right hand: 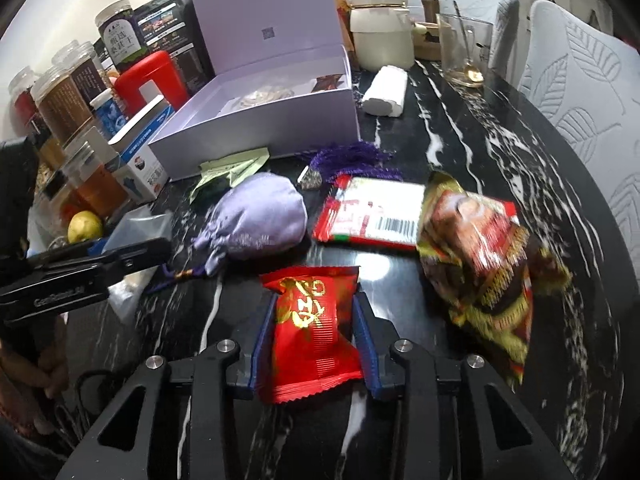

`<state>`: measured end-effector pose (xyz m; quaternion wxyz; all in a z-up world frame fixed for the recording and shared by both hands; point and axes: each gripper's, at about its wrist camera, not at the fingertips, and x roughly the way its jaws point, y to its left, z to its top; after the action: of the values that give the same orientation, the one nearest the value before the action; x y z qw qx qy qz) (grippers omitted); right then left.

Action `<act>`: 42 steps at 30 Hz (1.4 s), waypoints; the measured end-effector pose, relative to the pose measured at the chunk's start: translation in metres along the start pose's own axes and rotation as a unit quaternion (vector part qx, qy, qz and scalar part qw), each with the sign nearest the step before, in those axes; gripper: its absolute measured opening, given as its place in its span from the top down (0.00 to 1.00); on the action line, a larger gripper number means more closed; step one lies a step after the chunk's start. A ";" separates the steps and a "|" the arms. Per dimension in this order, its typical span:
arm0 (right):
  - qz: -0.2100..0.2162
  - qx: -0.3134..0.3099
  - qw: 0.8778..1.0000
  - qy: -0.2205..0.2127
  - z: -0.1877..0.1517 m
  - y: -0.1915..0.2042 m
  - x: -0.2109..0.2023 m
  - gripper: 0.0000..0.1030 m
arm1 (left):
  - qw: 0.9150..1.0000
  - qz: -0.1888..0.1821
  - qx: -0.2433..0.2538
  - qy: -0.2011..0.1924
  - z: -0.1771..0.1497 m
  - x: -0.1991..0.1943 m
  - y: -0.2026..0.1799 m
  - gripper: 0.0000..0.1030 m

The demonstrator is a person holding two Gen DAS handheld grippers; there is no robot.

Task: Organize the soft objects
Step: 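Lift the zip bag and red candy off the table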

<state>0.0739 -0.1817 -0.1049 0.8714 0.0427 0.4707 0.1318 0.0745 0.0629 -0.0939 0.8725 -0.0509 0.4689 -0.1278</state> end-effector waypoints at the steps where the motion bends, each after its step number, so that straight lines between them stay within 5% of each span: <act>1: 0.001 0.001 1.000 0.000 -0.002 0.000 -0.002 0.64 | 1.000 0.001 -0.001 0.000 -0.005 -0.004 0.000 0.46; 22: 0.028 -0.008 1.000 -0.008 -0.051 0.007 -0.035 0.62 | 1.000 -0.030 -0.009 0.001 -0.061 -0.026 -0.019 0.46; 29: 0.029 -0.005 0.999 -0.013 -0.051 0.007 -0.033 0.59 | 1.000 0.006 0.015 0.000 -0.064 -0.025 -0.027 0.43; 32: 0.025 -0.010 1.000 -0.013 -0.051 0.009 -0.034 0.44 | 1.000 0.022 0.022 0.003 -0.066 -0.025 -0.030 0.42; 42: 0.019 -0.024 0.999 -0.012 -0.050 0.011 -0.033 0.41 | 0.996 0.076 0.048 0.013 -0.072 -0.029 -0.033 0.36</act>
<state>0.0130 -0.1820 -0.1038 0.8751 0.0328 0.4558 0.1592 -0.0067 0.0412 -0.1034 0.8748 0.0284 0.4762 -0.0842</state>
